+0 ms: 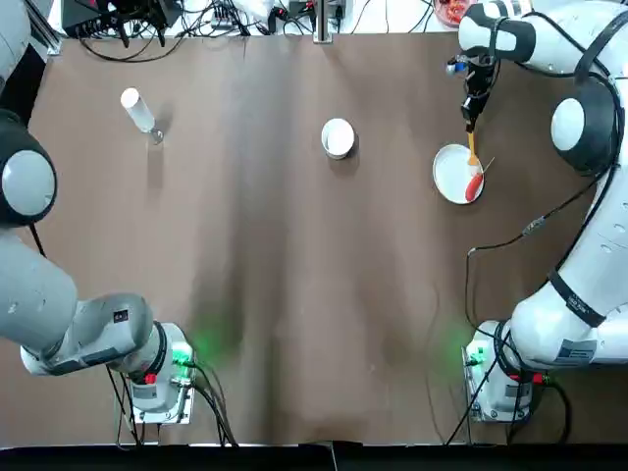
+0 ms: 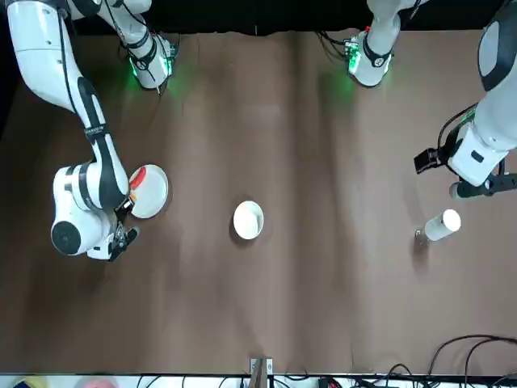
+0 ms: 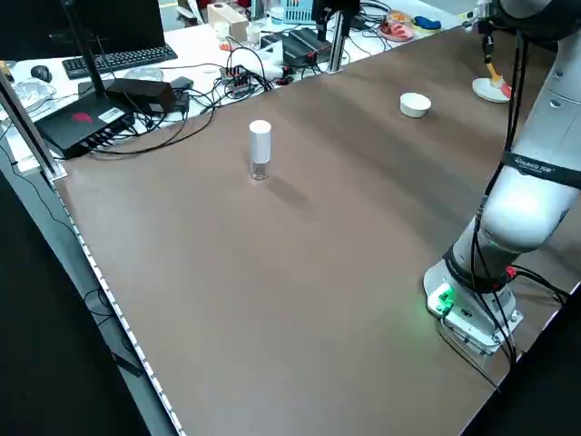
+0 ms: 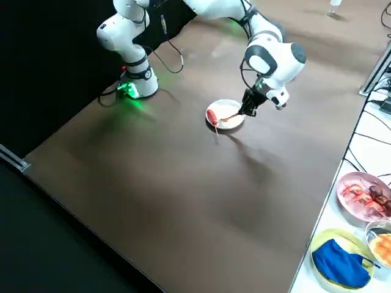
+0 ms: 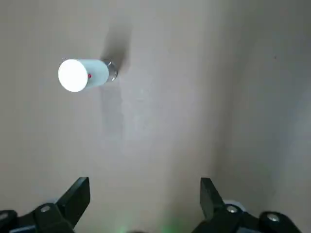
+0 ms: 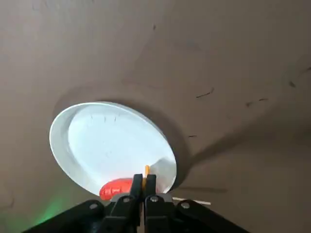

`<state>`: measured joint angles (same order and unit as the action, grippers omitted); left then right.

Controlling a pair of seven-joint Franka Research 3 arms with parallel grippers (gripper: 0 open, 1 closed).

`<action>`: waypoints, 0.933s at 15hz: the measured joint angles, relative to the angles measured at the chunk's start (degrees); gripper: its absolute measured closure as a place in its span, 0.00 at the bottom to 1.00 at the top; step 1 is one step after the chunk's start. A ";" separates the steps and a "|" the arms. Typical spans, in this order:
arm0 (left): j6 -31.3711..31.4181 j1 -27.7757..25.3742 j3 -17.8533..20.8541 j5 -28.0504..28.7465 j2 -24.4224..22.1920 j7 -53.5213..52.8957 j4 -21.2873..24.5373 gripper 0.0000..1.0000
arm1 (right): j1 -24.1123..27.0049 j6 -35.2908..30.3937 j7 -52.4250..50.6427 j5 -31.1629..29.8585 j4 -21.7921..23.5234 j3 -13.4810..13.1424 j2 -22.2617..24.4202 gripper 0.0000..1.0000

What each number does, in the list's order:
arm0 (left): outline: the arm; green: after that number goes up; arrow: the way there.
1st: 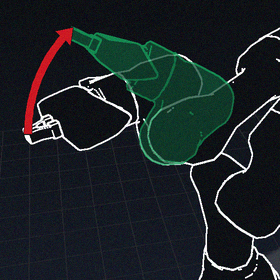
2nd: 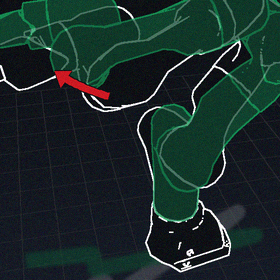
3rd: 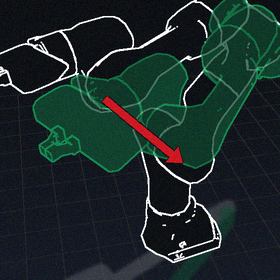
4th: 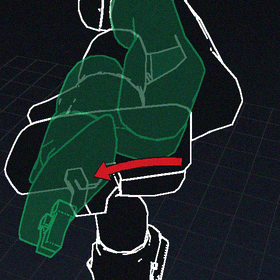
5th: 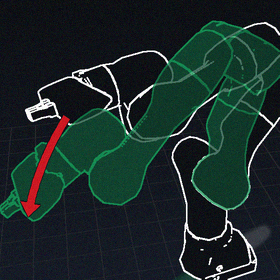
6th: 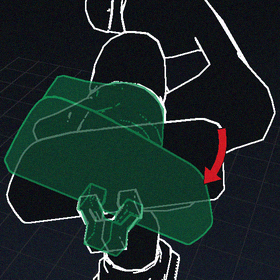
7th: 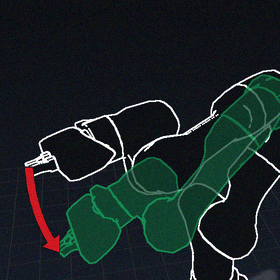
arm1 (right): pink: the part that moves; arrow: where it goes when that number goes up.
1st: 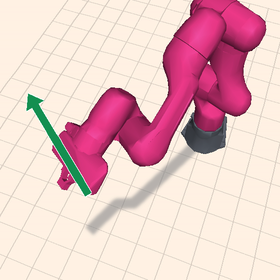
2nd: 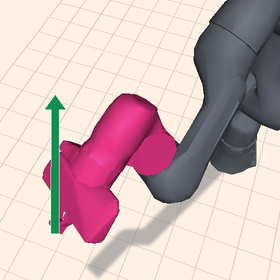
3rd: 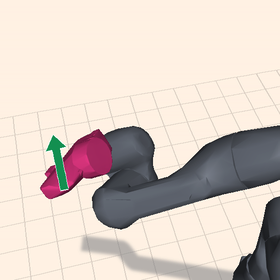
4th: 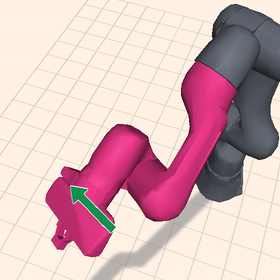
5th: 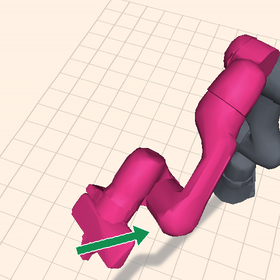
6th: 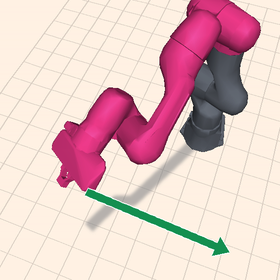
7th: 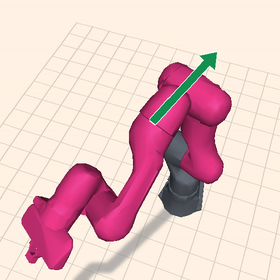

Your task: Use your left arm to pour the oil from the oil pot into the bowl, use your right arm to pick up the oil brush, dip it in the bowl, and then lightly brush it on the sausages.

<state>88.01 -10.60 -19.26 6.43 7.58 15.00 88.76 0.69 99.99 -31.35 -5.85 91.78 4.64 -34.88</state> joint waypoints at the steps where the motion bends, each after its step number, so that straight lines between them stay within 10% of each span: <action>1: -0.83 -0.01 0.15 0.00 -0.42 0.00 -0.01 0.00 | -0.07 -0.11 0.00 -0.22 0.46 0.00 -0.03 0.96; 4: -1.61 1.92 3.48 -1.65 -1.78 0.00 -0.08 0.00 | -0.28 -0.62 0.00 -1.15 1.76 0.00 -0.03 0.96; 9: -2.66 16.13 22.27 -8.79 -5.94 -0.45 -0.20 0.00 | -1.62 -2.33 0.05 -1.30 3.33 0.03 -0.04 0.96; 14: -5.06 15.82 22.01 -9.17 -8.46 -0.72 1.32 0.00 | -2.96 -3.90 0.33 -1.30 3.30 0.04 0.02 0.96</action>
<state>82.95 5.22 2.75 -2.74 -0.88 14.28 90.09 -2.27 96.09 -31.02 -7.16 95.08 4.69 -34.85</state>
